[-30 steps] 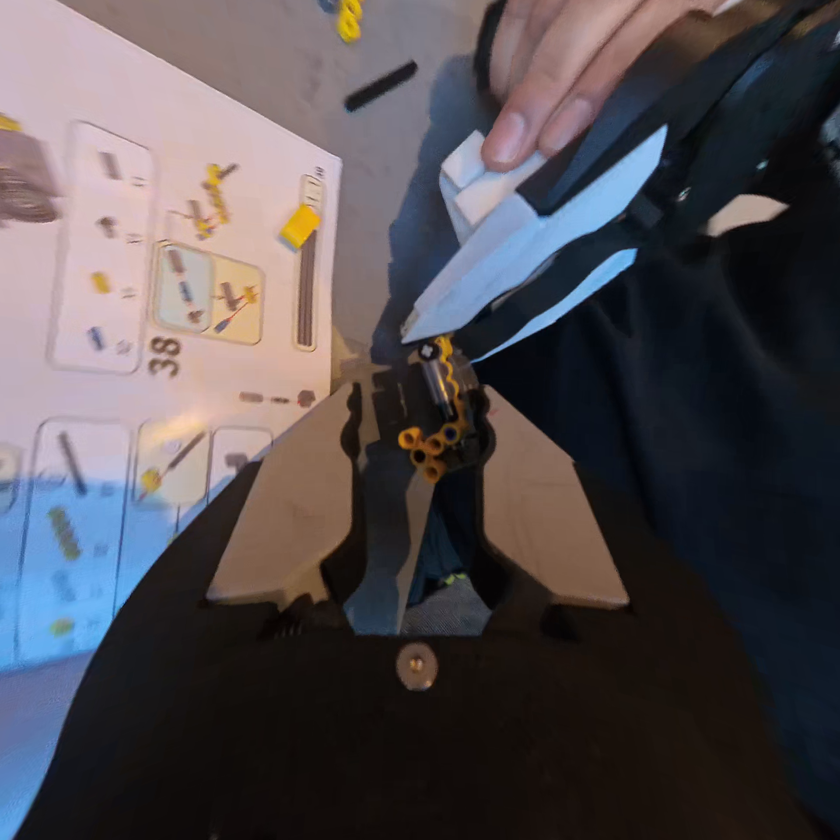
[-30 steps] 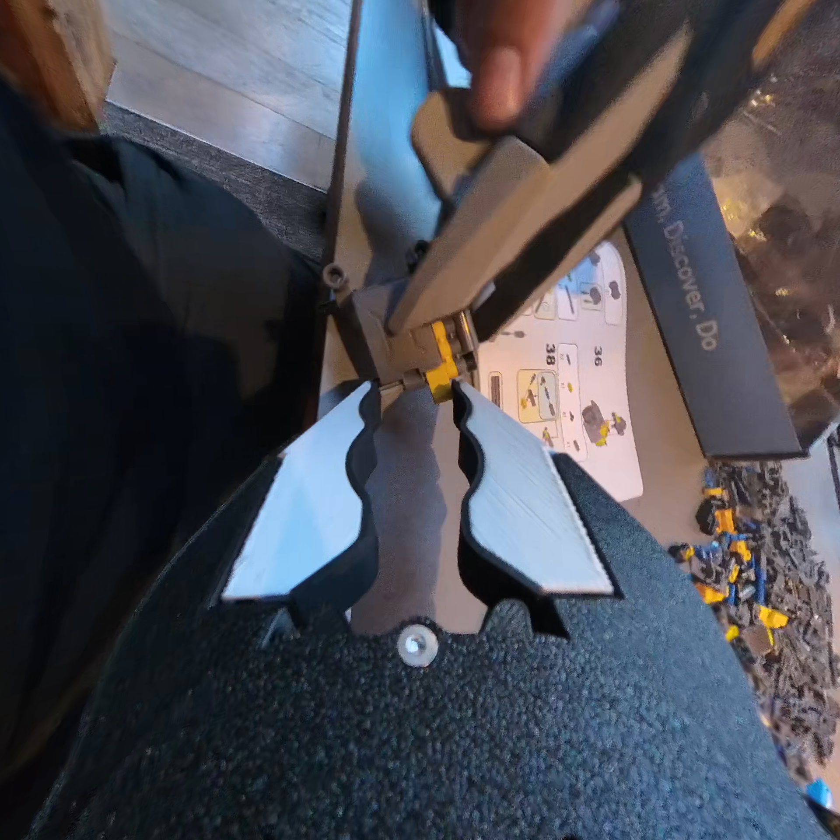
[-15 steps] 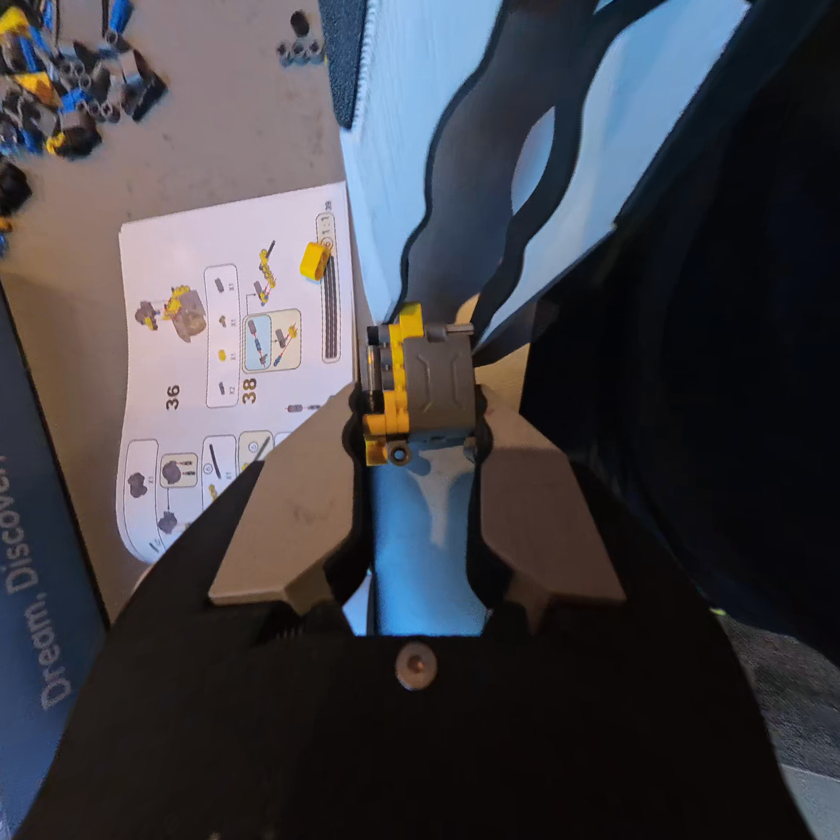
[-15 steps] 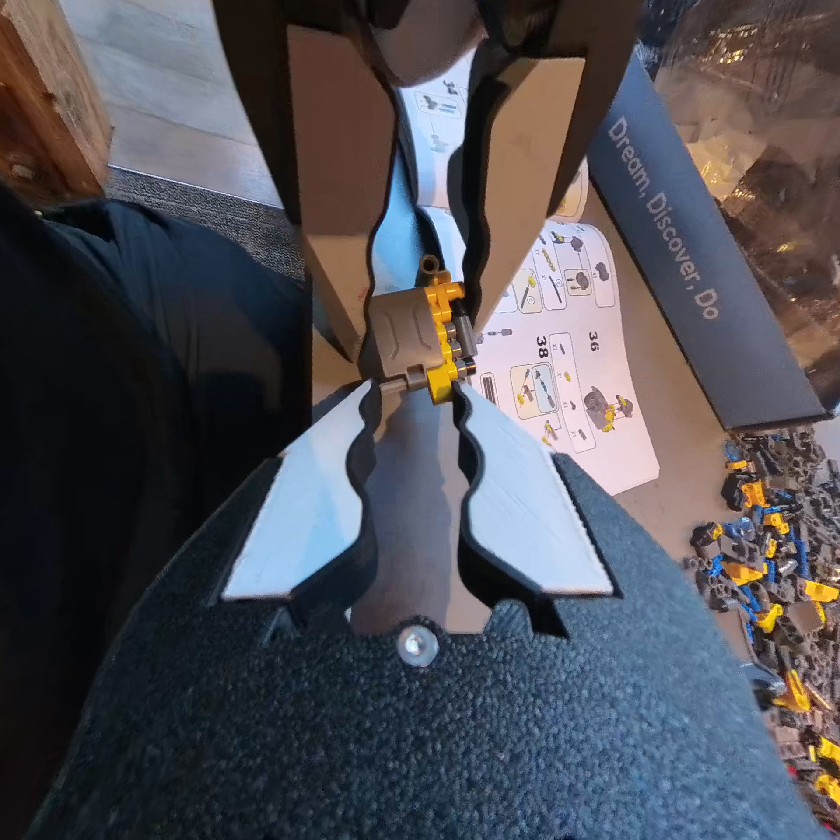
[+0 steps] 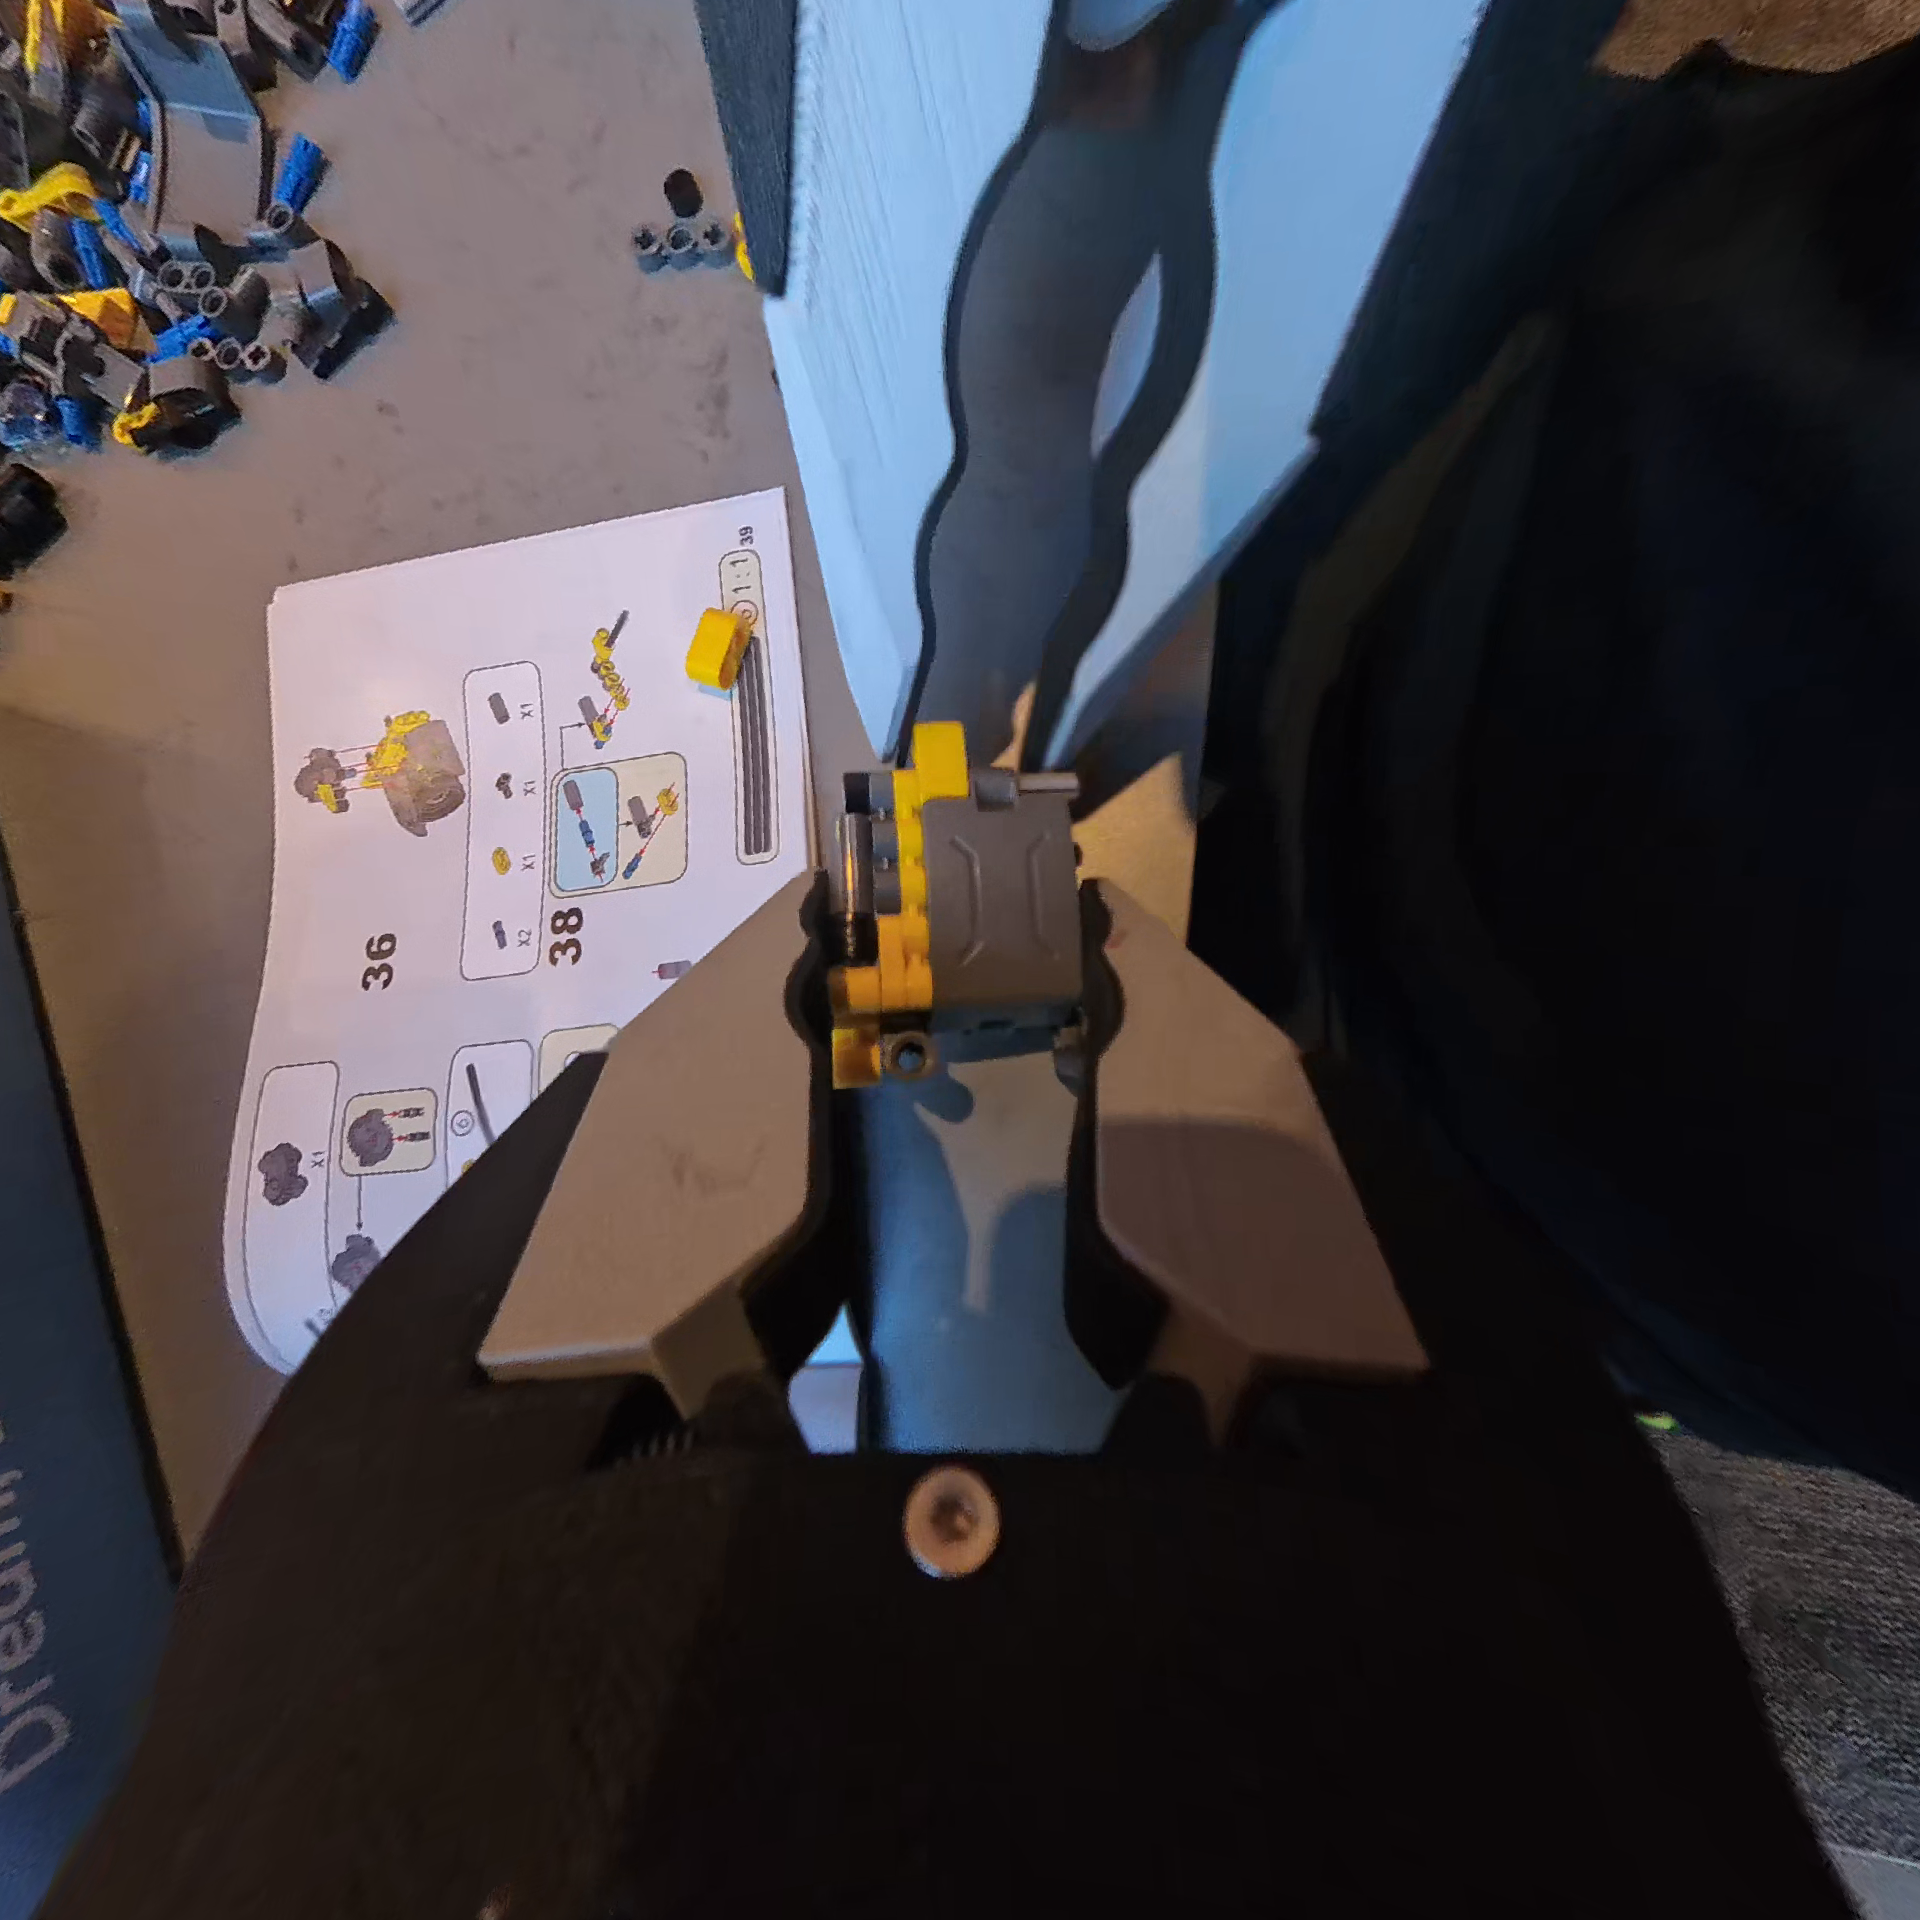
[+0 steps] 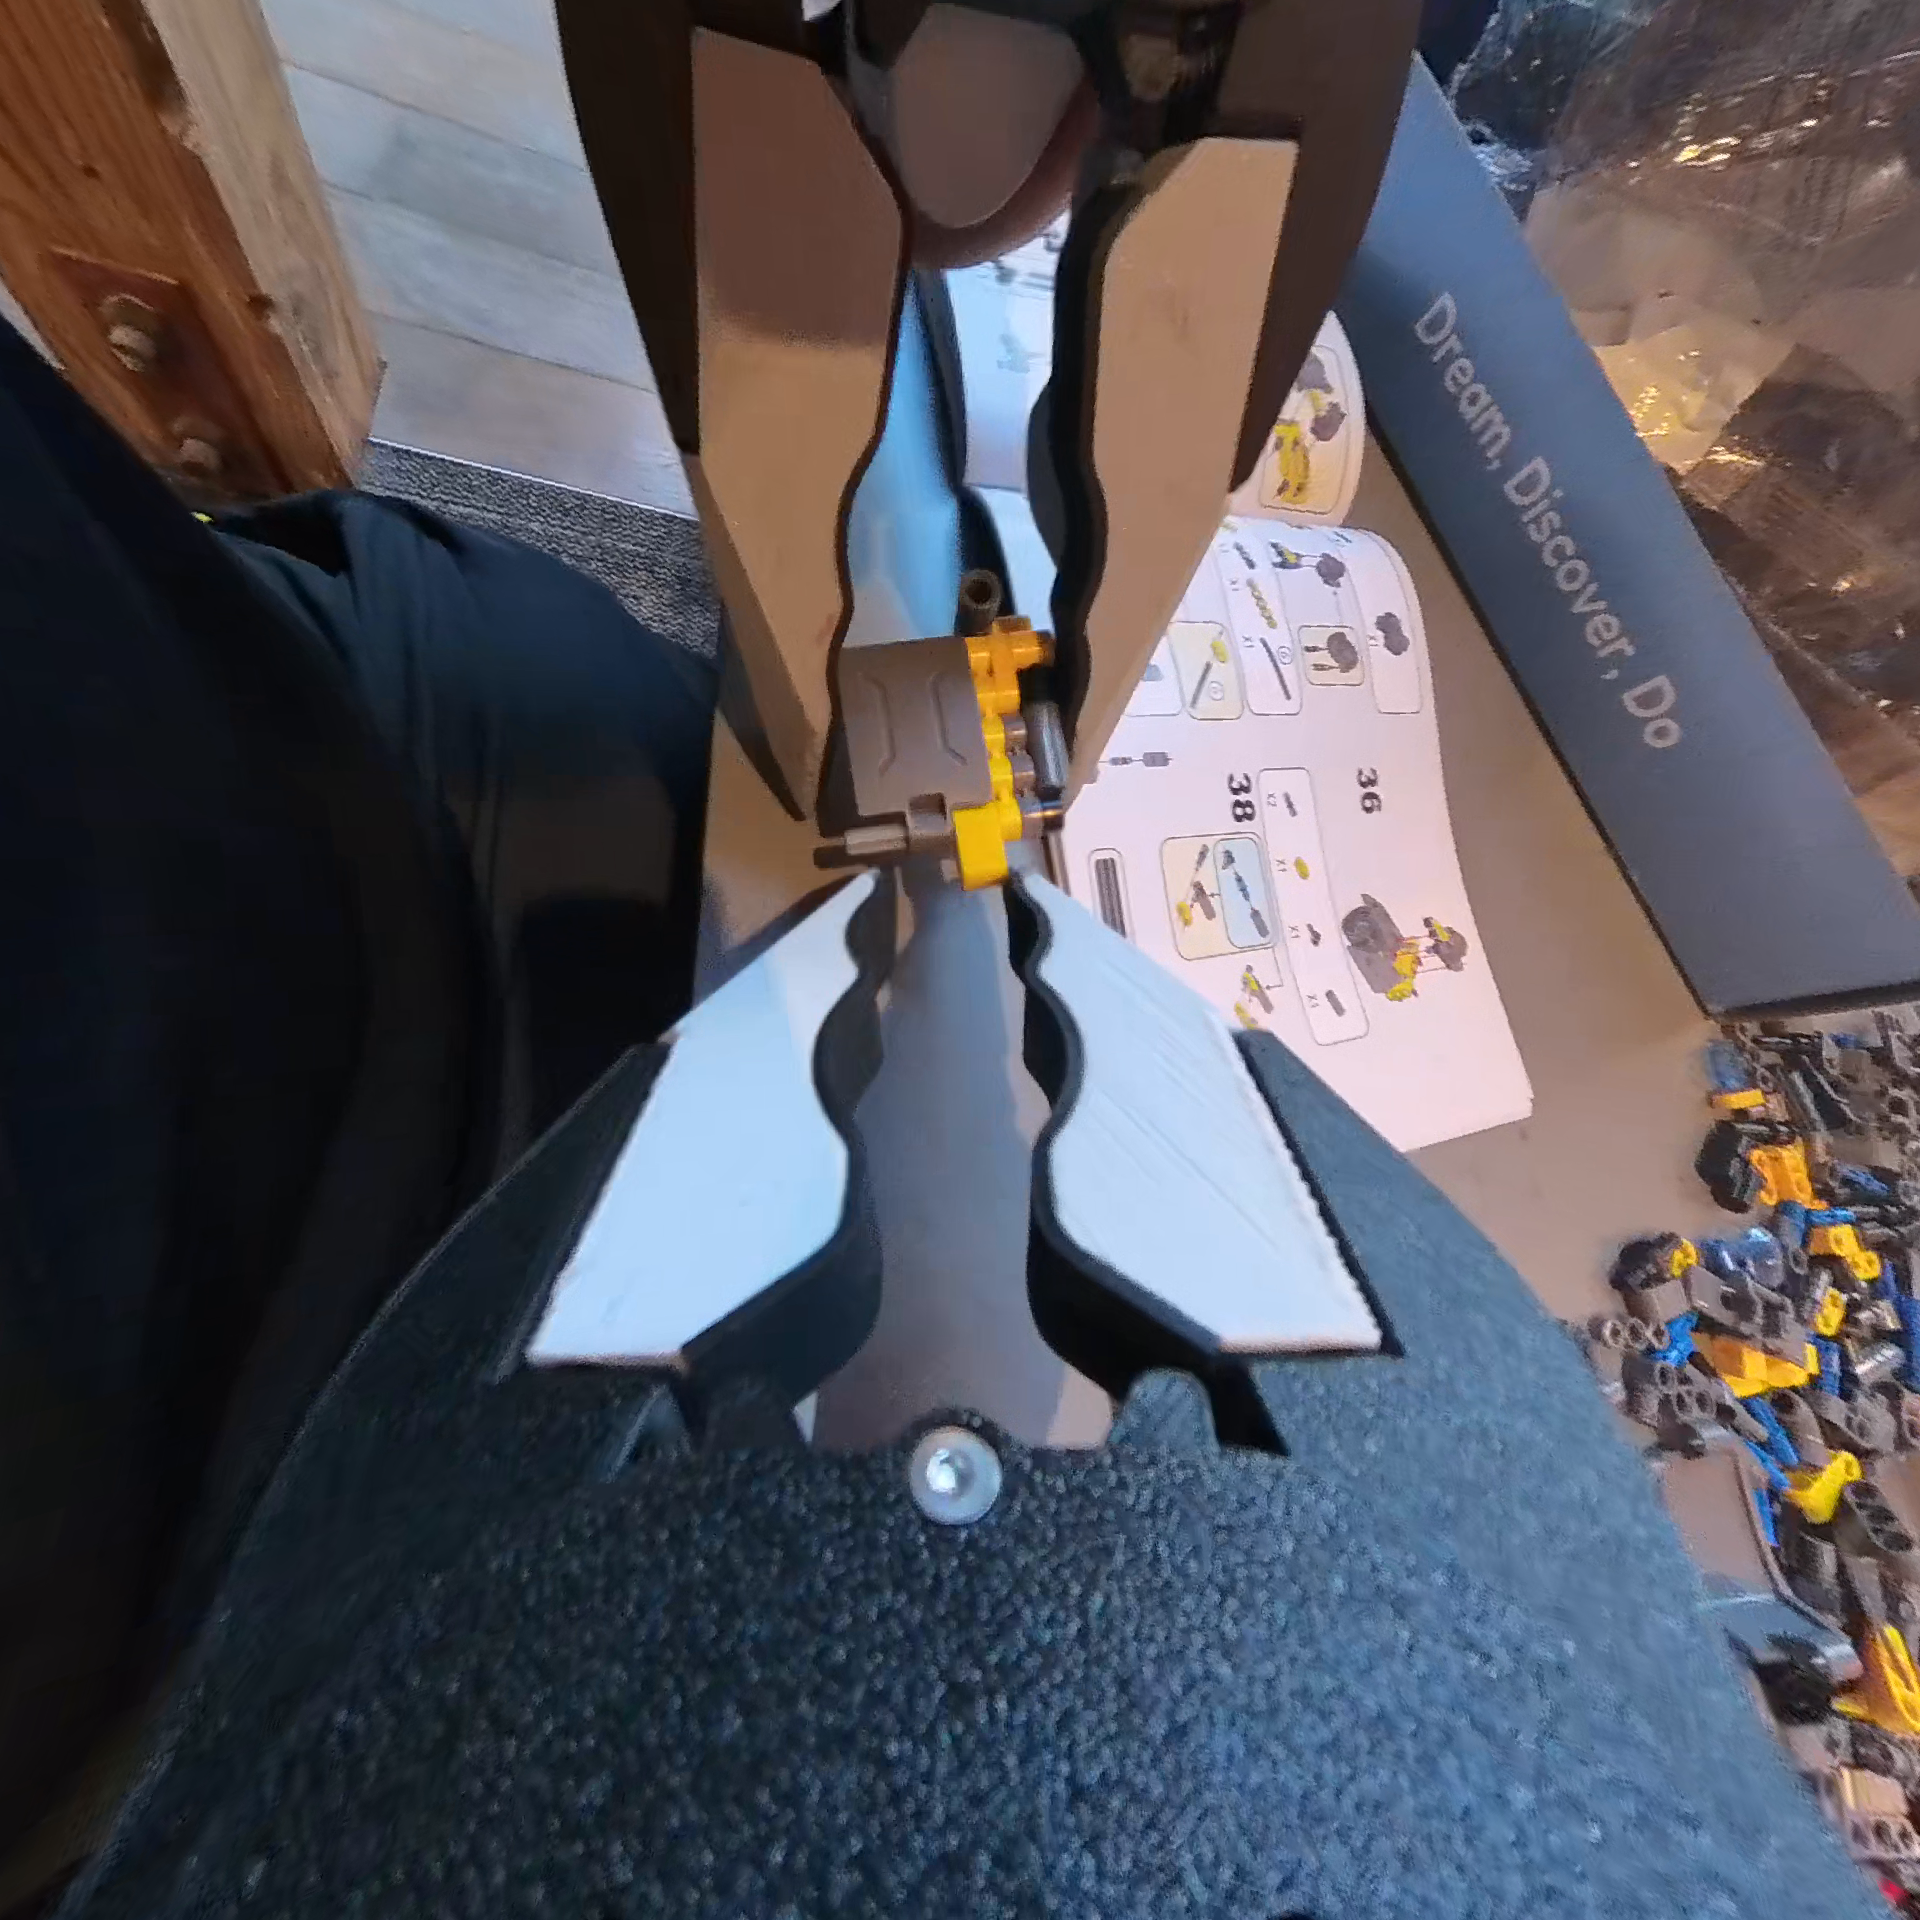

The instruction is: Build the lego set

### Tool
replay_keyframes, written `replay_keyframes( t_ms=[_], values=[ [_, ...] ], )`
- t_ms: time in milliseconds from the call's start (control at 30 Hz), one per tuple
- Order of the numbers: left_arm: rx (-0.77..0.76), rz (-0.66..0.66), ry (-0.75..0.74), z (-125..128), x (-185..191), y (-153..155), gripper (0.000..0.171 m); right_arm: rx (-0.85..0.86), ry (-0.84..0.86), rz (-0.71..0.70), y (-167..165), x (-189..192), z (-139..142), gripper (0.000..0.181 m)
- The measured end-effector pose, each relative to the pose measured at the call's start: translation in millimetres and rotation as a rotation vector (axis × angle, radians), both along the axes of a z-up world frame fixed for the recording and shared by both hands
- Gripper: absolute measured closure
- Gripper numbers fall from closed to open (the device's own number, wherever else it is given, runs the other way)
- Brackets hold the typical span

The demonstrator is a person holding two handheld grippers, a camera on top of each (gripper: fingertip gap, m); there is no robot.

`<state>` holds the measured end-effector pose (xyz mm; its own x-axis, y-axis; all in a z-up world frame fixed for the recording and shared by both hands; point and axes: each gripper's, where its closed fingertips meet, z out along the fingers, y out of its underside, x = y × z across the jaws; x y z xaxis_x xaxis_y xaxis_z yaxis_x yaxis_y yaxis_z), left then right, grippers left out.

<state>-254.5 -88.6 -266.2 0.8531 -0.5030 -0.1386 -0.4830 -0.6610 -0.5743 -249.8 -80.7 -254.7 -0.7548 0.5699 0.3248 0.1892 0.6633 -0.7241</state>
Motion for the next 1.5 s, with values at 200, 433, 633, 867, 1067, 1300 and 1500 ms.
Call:
replay_keyframes(
  t_ms=[200, 433, 633, 867, 1067, 1300, 1500],
  values=[
    [0.004, 0.003, -0.011, 0, 0, 1, 0.126, -0.009, -0.008, 0.02, -4, 2, 1, 0.152],
    [0.013, 0.001, -0.021, 0, 2, 2, 0.126, 0.001, -0.034, 0.02, -5, -1, -1, 0.148],
    [-0.004, 0.004, -0.003, -1, 2, 2, 0.126, 0.039, -0.035, 0.025, -5, -1, -1, 0.148],
    [0.002, -0.024, 0.044, -1, 2, 1, 0.126, 0.027, -0.12, 0.044, -7, 1, -5, 0.153],
    [0.036, -0.021, 0.064, 0, -3, 2, 0.126, 0.018, -0.118, 0.004, -6, -3, -4, 0.153],
    [0.046, 0.003, 0.072, 1, -8, 3, 0.126, 0.052, -0.051, -0.035, -4, -9, -5, 0.153],
    [0.05, -0.032, 0.101, 1, -7, 2, 0.126, 0.043, -0.061, 0.019, -6, -5, -3, 0.154]
  ],
)
